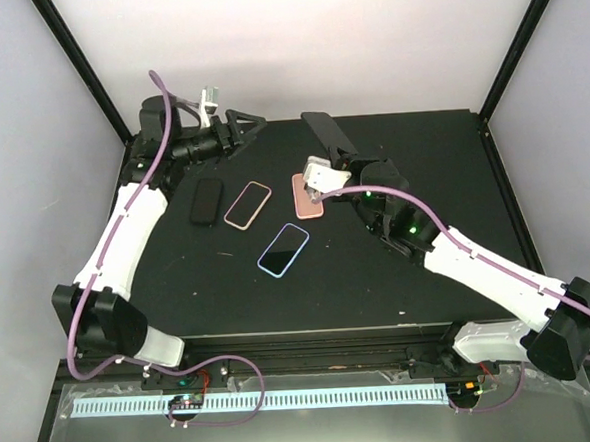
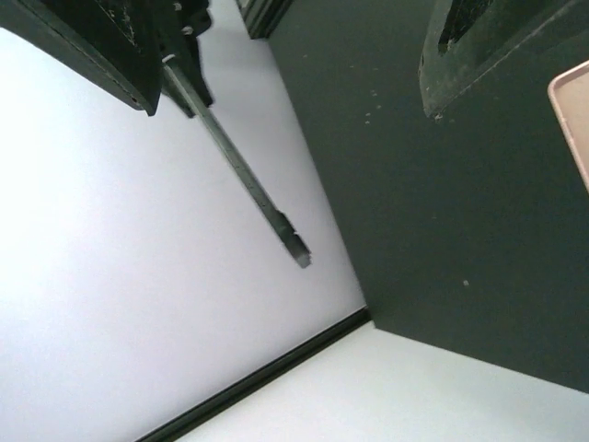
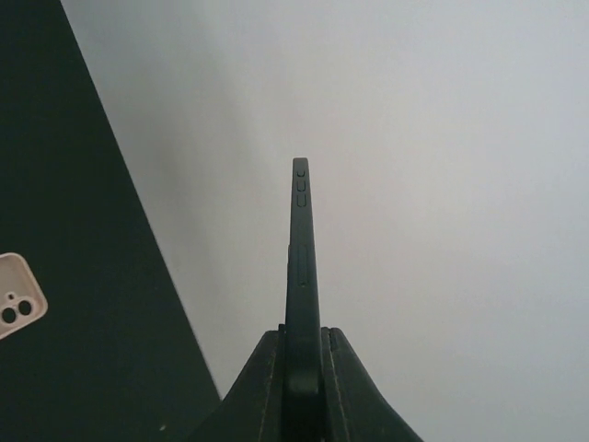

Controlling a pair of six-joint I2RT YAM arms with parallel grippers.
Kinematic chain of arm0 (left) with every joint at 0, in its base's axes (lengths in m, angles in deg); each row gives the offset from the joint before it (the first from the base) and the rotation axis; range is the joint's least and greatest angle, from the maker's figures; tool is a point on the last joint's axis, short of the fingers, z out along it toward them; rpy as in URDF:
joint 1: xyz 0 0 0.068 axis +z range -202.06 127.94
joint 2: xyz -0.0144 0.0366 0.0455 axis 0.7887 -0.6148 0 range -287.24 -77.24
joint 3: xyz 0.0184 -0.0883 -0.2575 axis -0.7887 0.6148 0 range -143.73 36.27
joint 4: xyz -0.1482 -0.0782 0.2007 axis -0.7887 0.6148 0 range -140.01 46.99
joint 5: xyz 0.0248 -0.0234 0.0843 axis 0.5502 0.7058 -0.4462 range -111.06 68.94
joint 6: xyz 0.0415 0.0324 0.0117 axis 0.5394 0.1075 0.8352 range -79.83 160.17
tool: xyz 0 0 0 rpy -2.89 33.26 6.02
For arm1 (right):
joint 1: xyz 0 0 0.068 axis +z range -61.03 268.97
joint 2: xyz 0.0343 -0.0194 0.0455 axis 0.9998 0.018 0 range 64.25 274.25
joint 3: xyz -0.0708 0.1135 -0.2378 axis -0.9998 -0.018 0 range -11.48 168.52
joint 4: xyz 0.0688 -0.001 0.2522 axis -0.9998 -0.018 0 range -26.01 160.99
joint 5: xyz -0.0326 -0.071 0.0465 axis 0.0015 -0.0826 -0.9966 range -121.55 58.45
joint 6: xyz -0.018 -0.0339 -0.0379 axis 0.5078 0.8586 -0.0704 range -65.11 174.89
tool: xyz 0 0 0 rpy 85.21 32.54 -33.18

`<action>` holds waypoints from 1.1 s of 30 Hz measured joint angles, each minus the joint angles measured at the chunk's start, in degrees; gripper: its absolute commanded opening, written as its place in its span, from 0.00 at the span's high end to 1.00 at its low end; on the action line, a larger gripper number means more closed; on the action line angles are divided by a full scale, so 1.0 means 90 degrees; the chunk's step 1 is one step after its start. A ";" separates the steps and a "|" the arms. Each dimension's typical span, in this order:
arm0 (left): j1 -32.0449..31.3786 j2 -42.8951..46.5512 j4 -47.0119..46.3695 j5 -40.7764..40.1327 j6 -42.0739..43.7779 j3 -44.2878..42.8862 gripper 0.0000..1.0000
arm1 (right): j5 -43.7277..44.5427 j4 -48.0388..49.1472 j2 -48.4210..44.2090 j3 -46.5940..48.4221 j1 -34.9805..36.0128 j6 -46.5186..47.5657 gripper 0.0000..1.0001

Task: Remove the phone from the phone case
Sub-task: Place the phone at the center of the board.

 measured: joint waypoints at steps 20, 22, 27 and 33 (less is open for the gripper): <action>-0.0172 0.0843 -0.1435 0.0415 -0.1593 0.0903 0.20 | 0.0682 0.1775 0.0415 -0.0163 0.1137 0.1880 0.97; -0.0202 0.0879 -0.1508 0.0423 -0.1637 0.0940 0.21 | 0.0699 0.2021 0.0435 -0.0301 0.1200 0.2052 0.96; -0.0313 0.0906 -0.1642 0.0423 -0.1642 0.1020 0.23 | 0.0697 0.2715 0.0461 -0.0777 0.1292 0.2606 0.96; -0.0464 0.0935 -0.1630 0.0376 -0.1622 0.1188 0.27 | 0.0697 0.3230 0.0636 -0.1010 0.1328 0.3121 0.97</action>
